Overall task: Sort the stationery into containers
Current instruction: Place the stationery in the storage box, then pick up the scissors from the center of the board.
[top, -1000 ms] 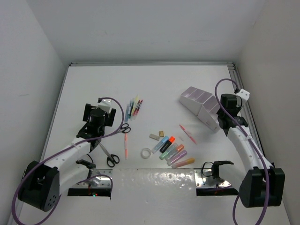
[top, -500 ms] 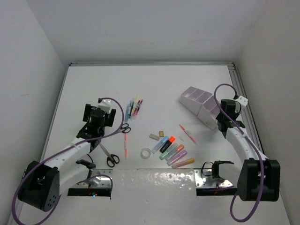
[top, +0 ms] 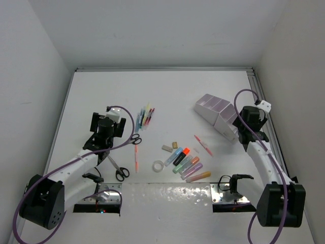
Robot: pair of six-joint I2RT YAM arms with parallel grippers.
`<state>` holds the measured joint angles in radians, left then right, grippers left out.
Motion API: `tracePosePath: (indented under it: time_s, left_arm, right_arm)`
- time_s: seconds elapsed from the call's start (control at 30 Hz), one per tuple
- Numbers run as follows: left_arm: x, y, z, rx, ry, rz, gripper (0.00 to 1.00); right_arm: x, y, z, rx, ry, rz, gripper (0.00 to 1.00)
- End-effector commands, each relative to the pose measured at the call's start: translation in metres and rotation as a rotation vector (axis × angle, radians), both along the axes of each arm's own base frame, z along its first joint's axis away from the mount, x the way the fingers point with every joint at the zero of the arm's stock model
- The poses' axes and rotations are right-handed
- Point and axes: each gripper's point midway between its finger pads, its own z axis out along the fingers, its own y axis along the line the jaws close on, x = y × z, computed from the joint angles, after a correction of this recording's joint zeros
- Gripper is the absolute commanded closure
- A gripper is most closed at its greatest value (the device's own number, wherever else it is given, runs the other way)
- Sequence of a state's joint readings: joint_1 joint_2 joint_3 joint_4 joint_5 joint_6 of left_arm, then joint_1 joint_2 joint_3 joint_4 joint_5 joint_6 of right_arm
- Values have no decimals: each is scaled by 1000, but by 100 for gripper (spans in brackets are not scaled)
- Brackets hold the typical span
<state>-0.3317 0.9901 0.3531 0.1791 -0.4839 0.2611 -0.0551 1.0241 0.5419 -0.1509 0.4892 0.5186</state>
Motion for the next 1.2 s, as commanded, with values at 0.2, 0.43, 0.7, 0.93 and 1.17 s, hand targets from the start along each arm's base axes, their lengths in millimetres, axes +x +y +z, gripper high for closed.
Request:
tracePosePath:
  time_s: [0.2,0.43,0.7,0.93,1.17]
  left_arm:
    - [13,-8,22,-36,-85,-28,0]
    - [14,-12,22,-53,-91,-40,0]
    - [11,-14,19,-37,-74,-66,0]
    - [7,-15,16,-24,-52,-90,0]
    - [9,-20,18,-39,-35,-103,0]
  right_arm:
    - [19,52,80,-63,-69,355,61]
    - [-17,166,18,29,263,817,50]
    - [-28,202,-22,-69,437,986,49]
    - [-36,207,-41,-107,512,1022,49]
    - [-40,213,-49,-81,491,1022,50]
